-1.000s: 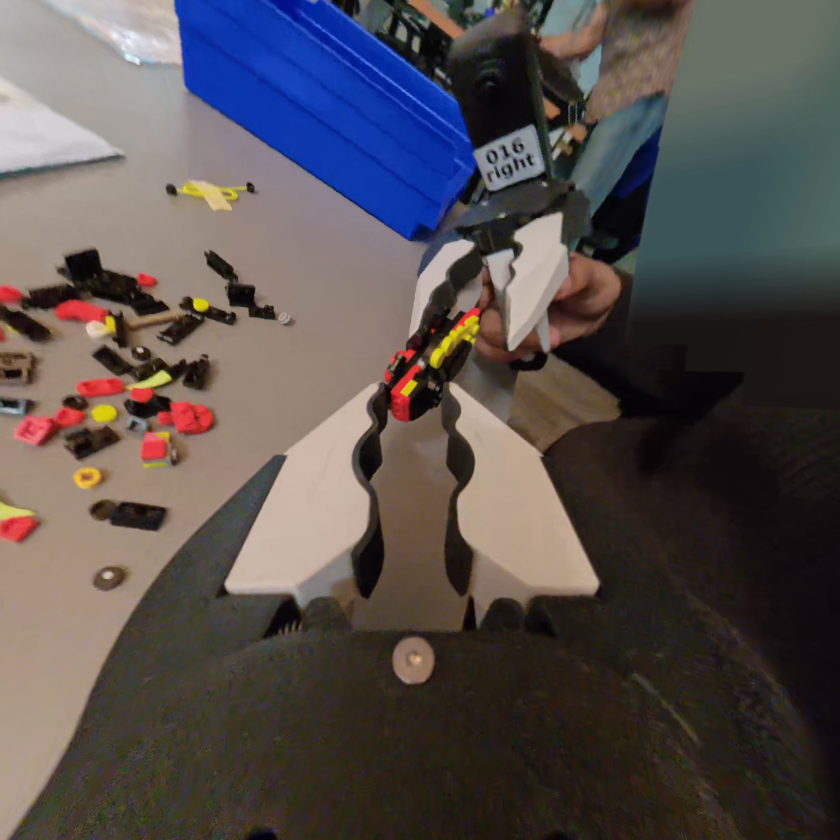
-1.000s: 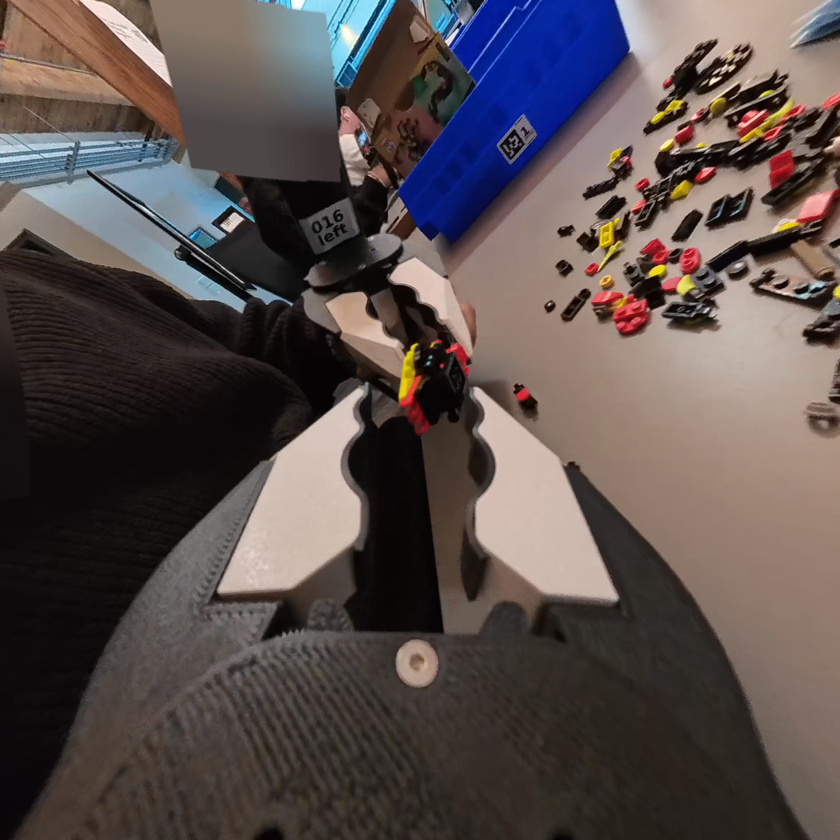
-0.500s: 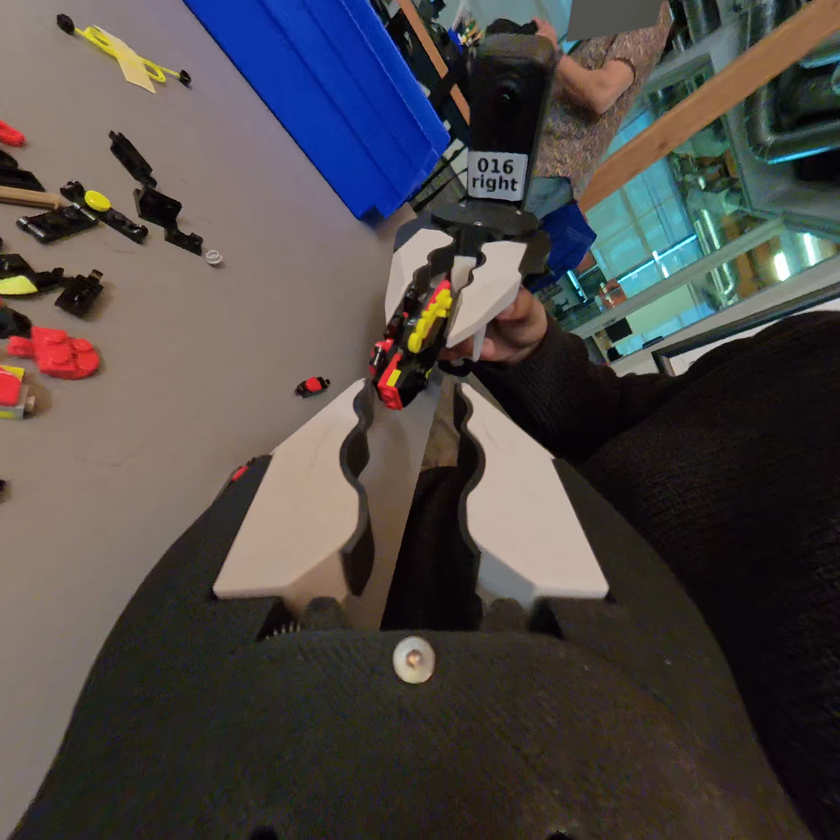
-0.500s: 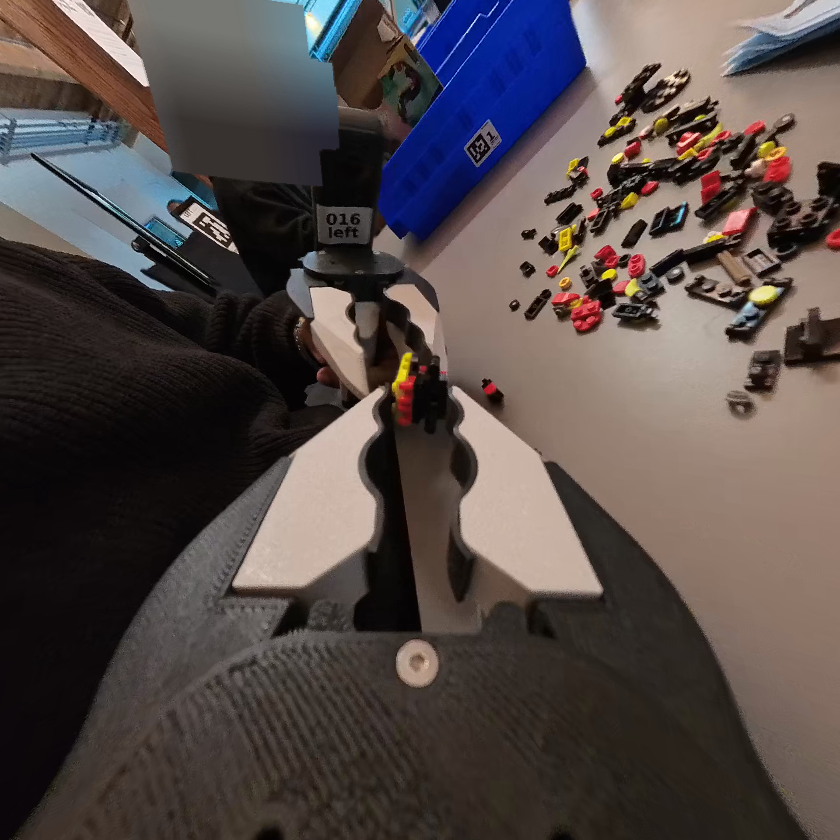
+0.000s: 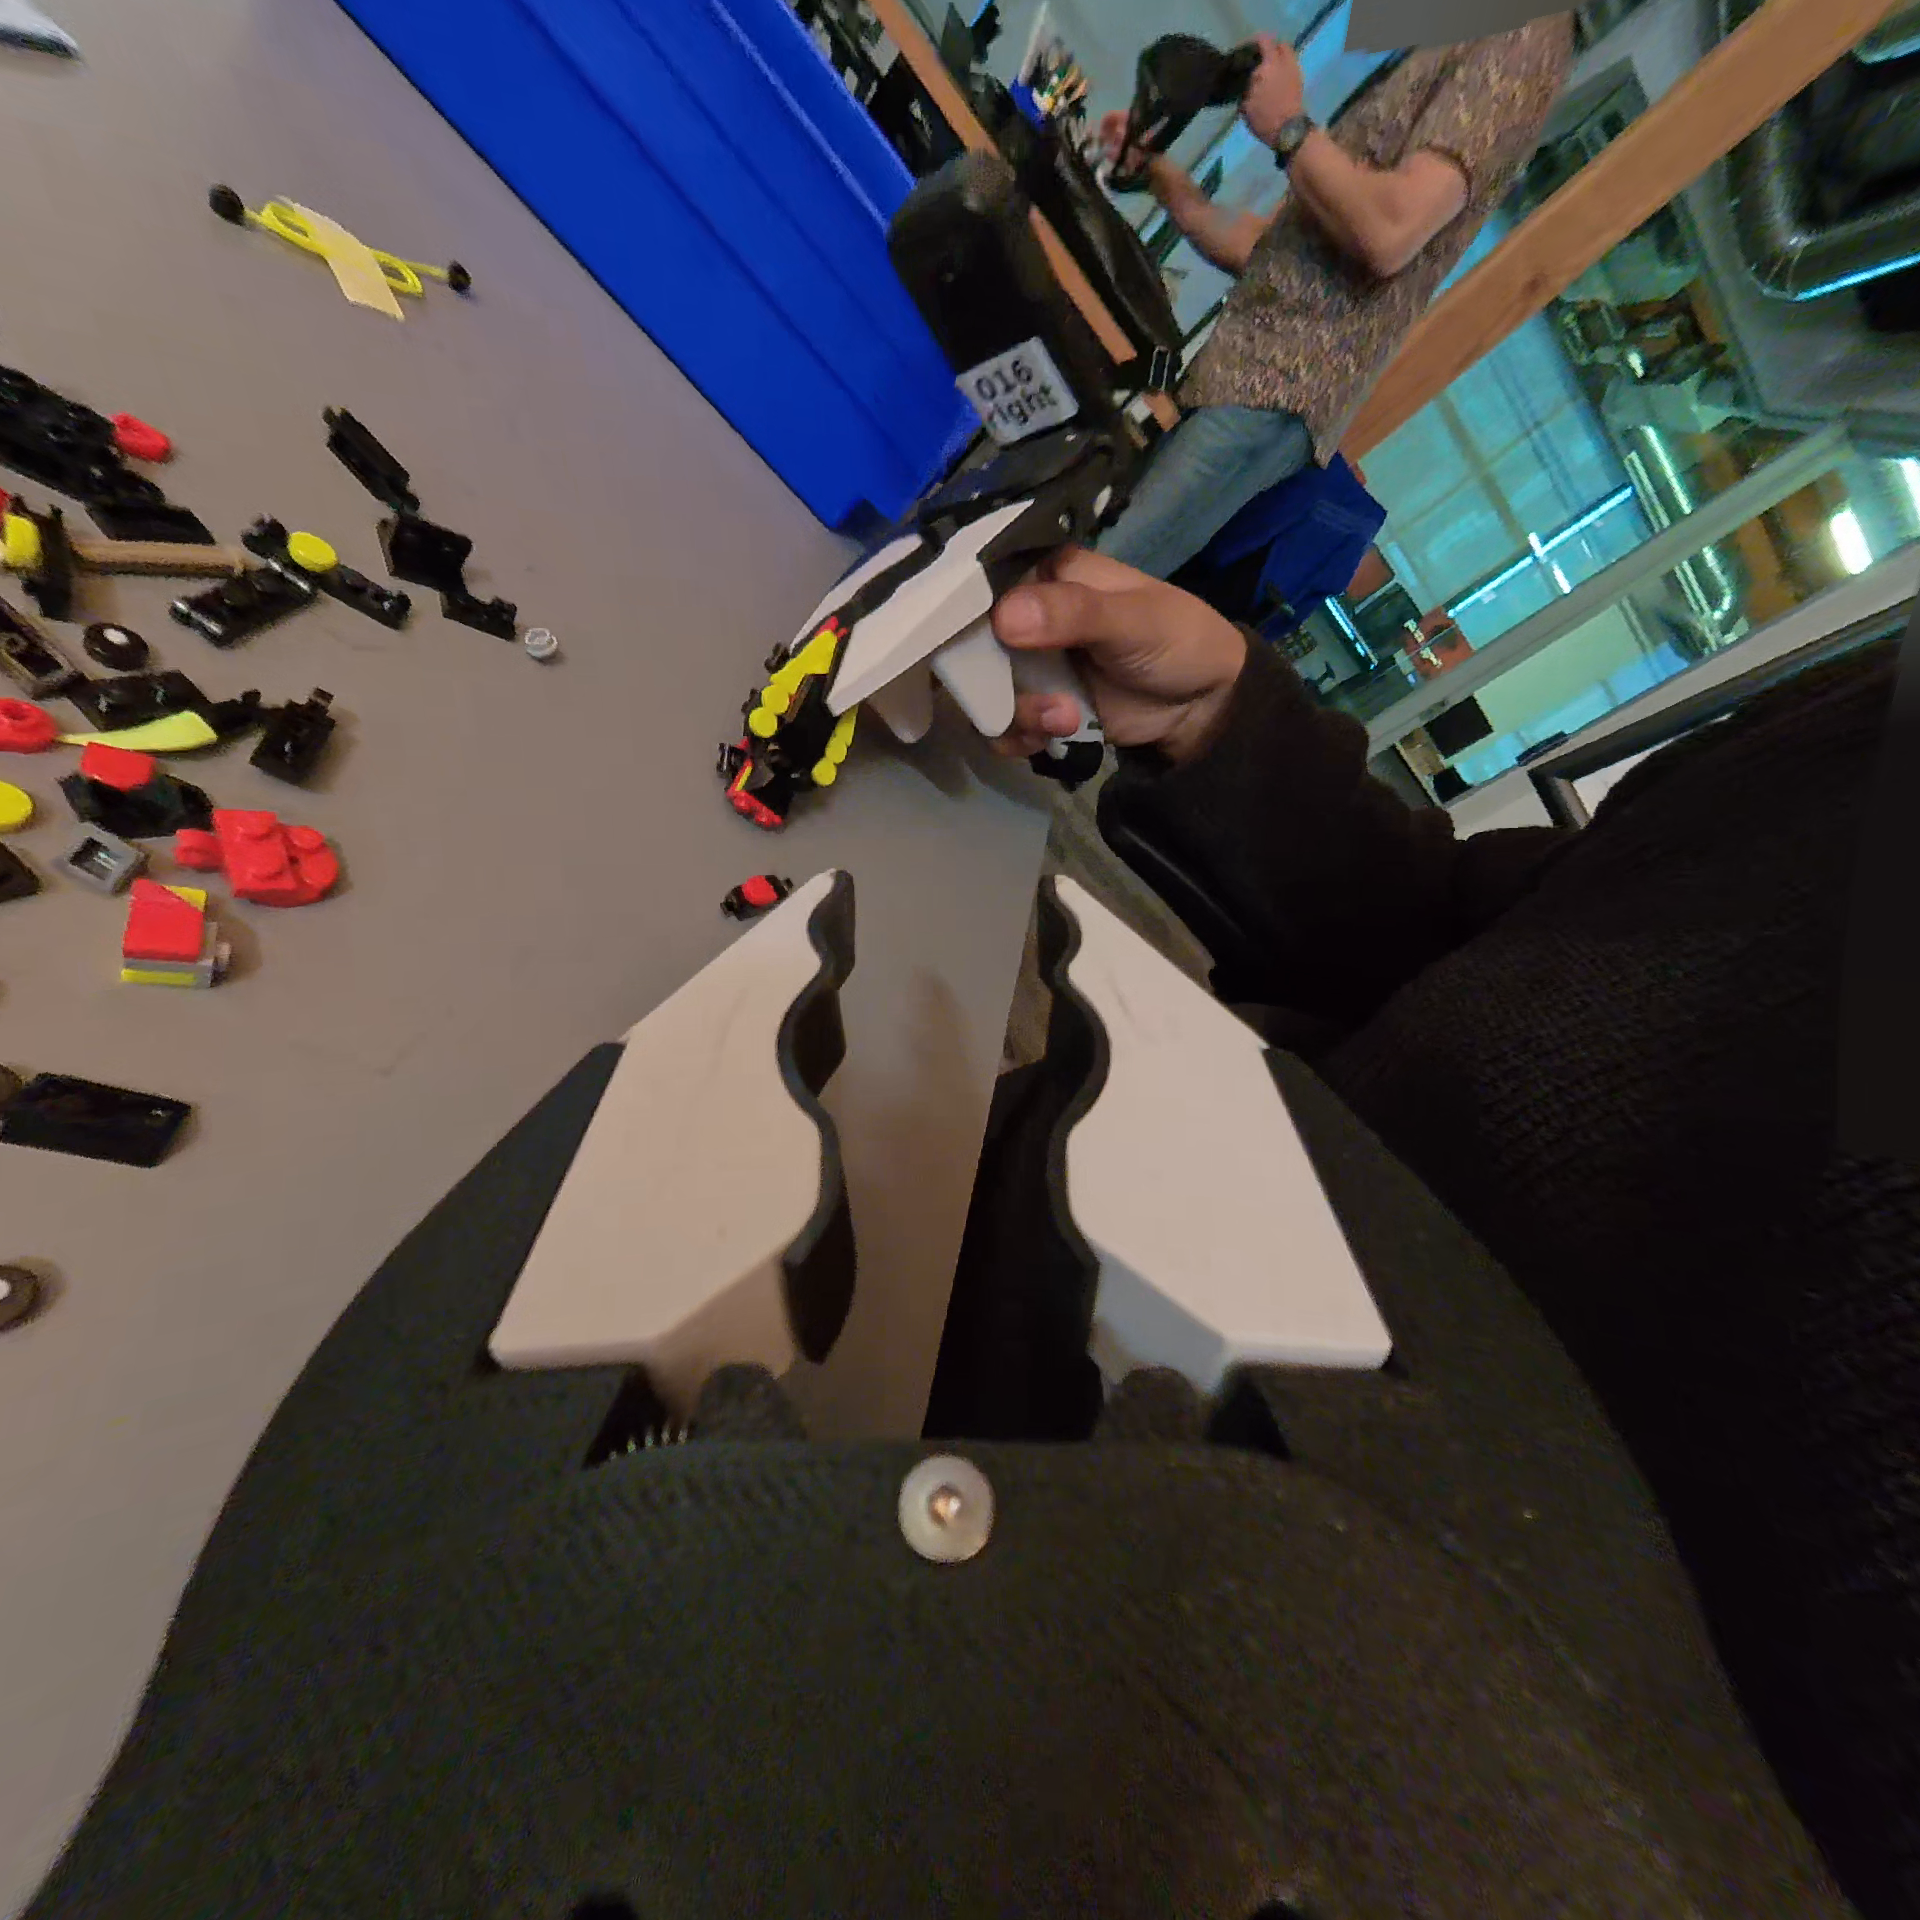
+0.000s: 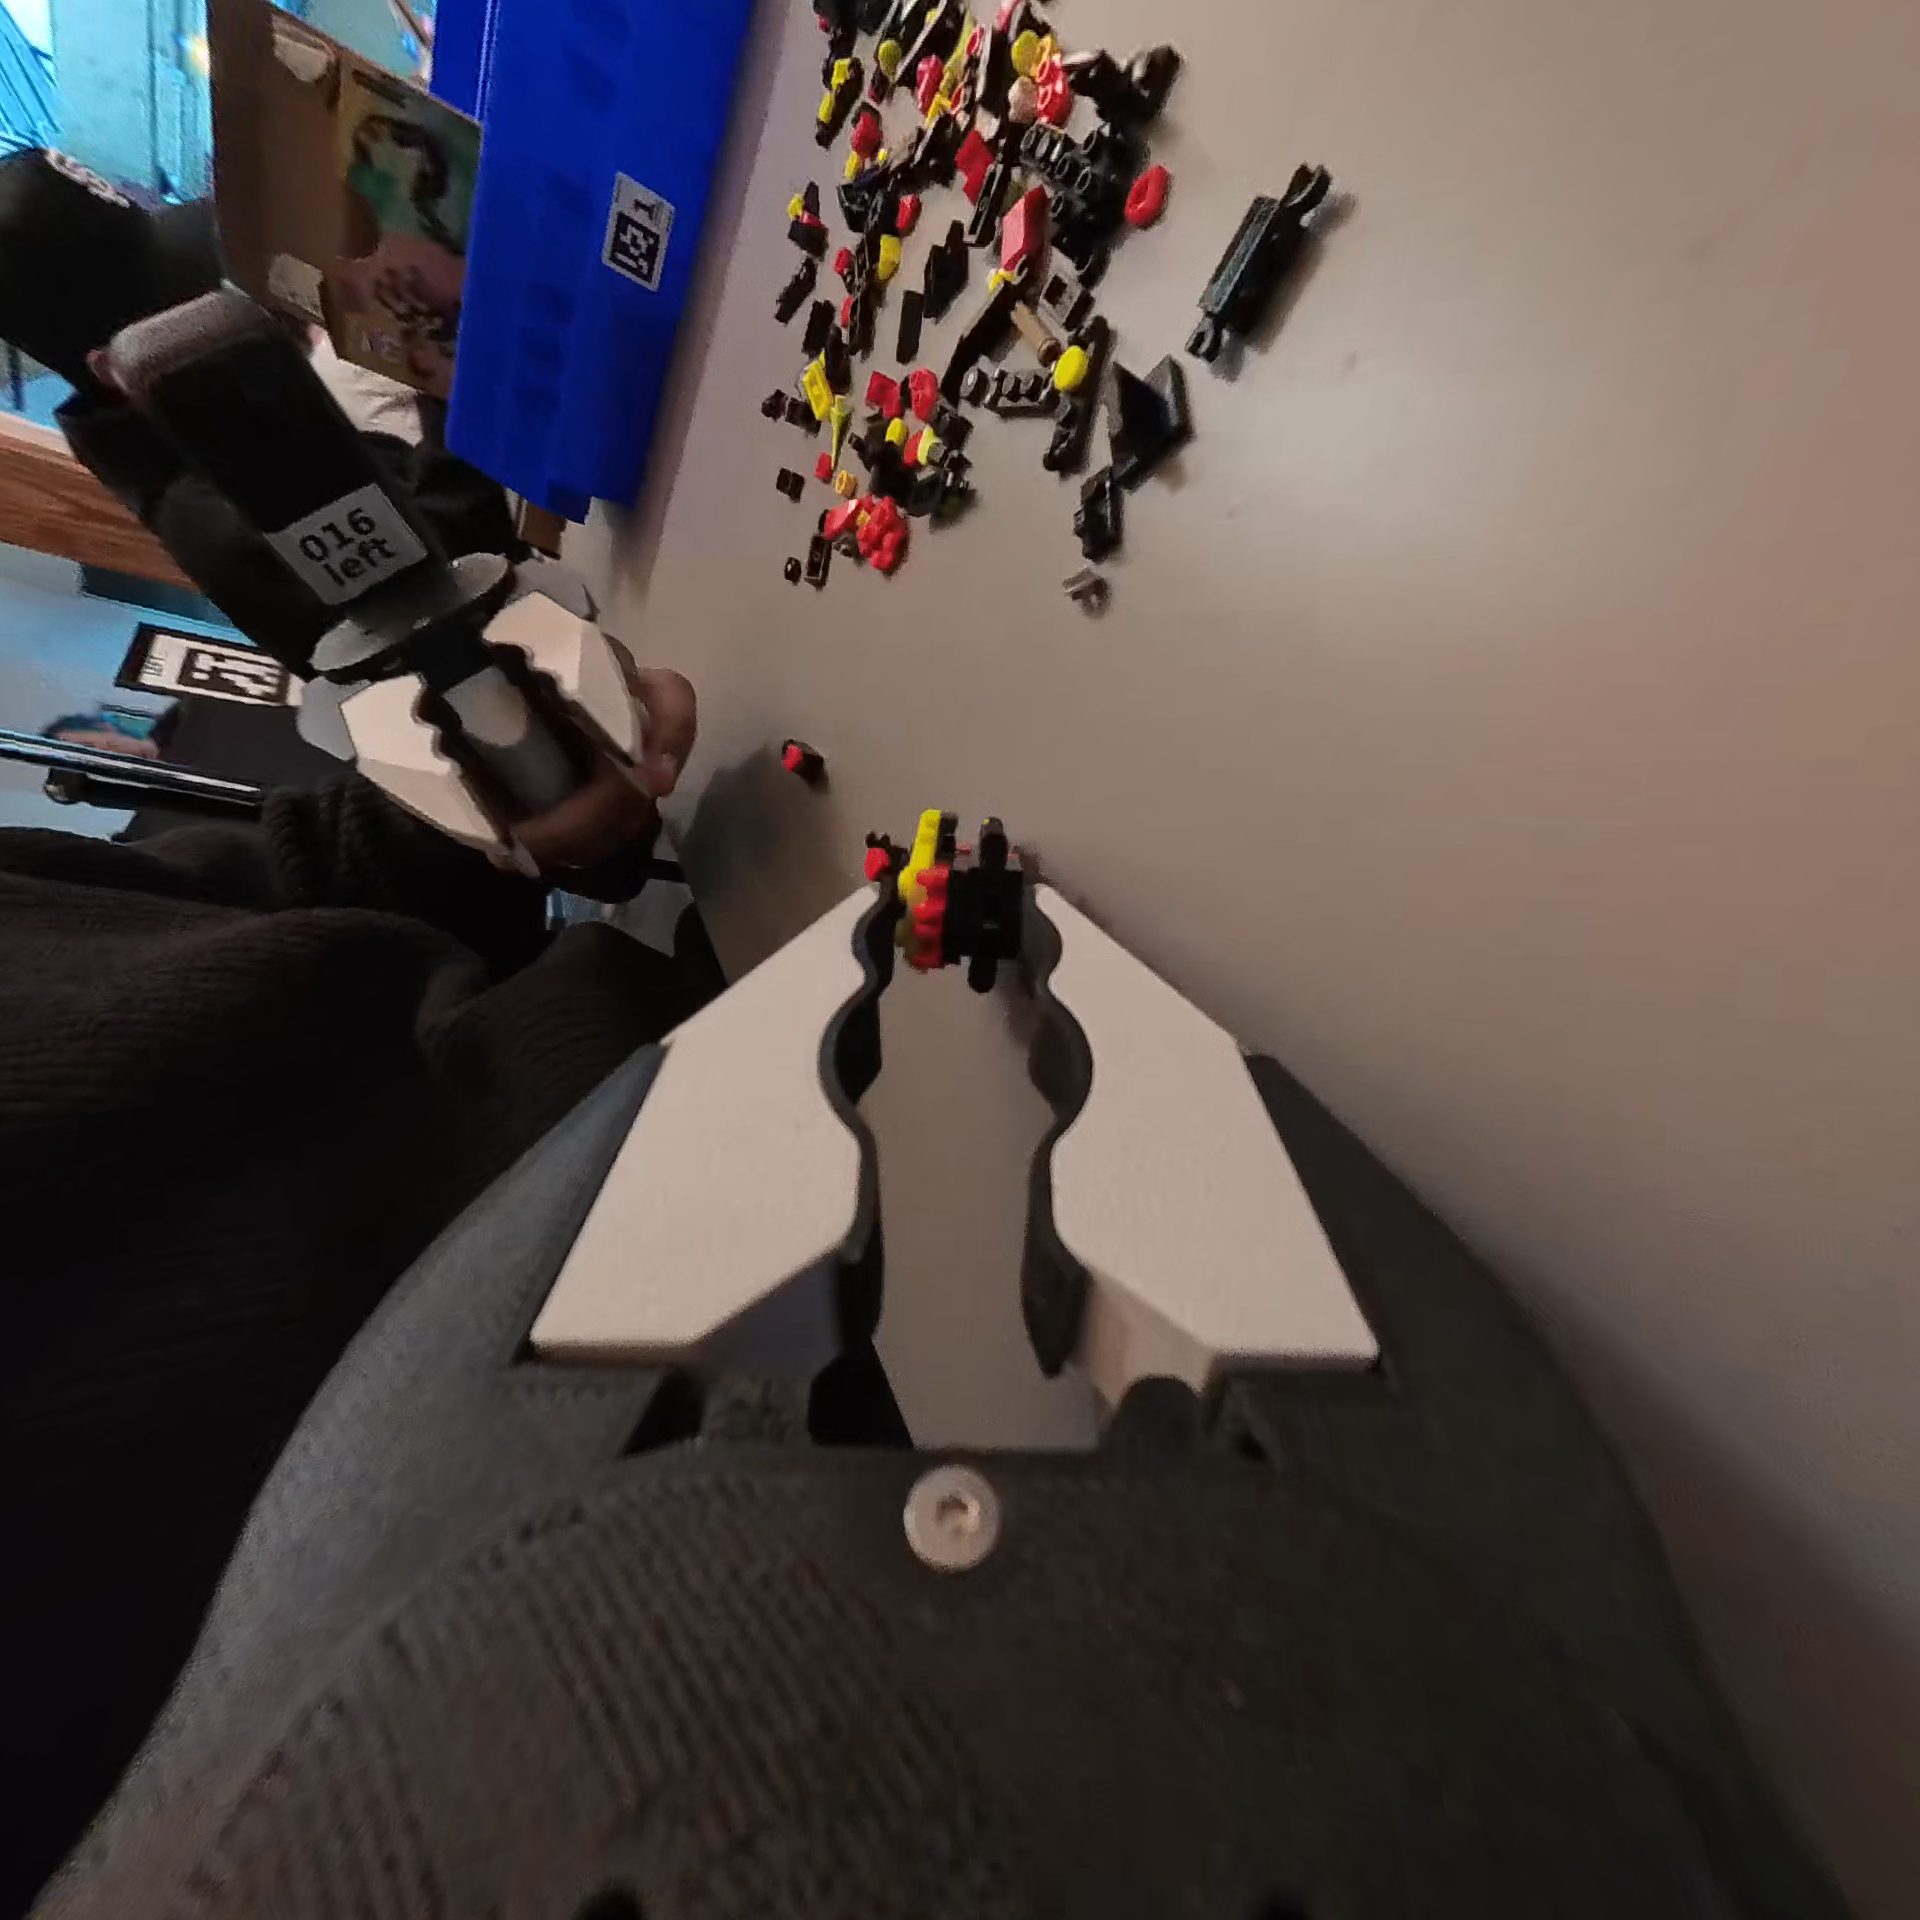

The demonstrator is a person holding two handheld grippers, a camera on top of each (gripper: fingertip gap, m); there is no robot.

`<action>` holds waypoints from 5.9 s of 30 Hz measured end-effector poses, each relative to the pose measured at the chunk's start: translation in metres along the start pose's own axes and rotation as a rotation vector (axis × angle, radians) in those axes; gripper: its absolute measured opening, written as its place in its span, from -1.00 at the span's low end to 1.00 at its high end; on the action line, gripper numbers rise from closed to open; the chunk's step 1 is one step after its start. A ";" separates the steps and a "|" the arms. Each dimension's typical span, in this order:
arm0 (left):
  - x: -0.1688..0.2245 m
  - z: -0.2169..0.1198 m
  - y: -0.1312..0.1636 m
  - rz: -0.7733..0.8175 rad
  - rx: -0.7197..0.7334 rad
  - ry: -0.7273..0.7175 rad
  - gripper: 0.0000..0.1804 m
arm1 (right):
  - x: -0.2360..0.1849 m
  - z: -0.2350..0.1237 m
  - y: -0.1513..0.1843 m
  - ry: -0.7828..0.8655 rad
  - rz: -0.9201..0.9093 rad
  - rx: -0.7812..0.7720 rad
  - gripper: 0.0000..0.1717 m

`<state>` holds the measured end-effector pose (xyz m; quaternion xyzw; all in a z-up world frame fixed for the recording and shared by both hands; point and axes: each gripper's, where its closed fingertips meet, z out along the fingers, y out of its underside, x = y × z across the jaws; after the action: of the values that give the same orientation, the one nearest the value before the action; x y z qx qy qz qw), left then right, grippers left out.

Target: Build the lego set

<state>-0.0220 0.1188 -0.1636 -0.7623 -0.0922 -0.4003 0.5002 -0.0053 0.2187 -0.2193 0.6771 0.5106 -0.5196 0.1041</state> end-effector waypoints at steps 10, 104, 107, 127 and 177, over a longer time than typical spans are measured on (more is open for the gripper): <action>-0.002 -0.004 -0.007 0.031 0.034 -0.010 -0.66 | 0.020 -0.007 -0.013 0.114 -0.062 0.064 -0.63; -0.027 -0.005 -0.002 -0.009 -0.002 -0.025 -0.69 | 0.007 0.006 -0.001 0.479 -1.025 -0.105 -0.33; -0.027 -0.005 -0.002 -0.007 -0.003 -0.025 -0.69 | 0.009 0.006 0.000 0.482 -1.013 -0.116 -0.32; -0.029 -0.005 -0.001 -0.018 -0.007 -0.027 -0.69 | 0.010 -0.010 0.025 0.328 -0.795 -0.211 -0.57; -0.047 0.038 0.021 0.414 -0.366 -0.338 -0.67 | -0.030 -0.005 -0.020 0.229 -0.675 0.146 -0.61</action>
<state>-0.0221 0.1526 -0.2177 -0.8977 0.0566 -0.1679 0.4034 -0.0161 0.2136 -0.1851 0.5297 0.6753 -0.4807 -0.1797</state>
